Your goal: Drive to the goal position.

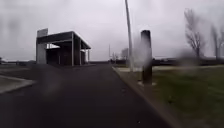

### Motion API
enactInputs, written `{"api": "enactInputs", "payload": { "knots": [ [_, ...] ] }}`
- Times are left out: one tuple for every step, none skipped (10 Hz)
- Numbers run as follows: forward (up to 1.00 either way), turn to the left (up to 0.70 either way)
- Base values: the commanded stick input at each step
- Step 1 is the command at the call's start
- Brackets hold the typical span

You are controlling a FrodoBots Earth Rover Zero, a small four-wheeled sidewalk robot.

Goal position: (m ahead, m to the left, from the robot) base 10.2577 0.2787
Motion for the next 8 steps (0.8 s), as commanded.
{"api": "enactInputs", "payload": {
  "knots": [
    [1.0, 0.0],
    [1.0, 0.0],
    [1.0, 0.0],
    [1.0, 0.0],
    [1.0, 0.0],
    [1.0, 0.0],
    [1.0, 0.0],
    [1.0, 0.0]
  ]
}}
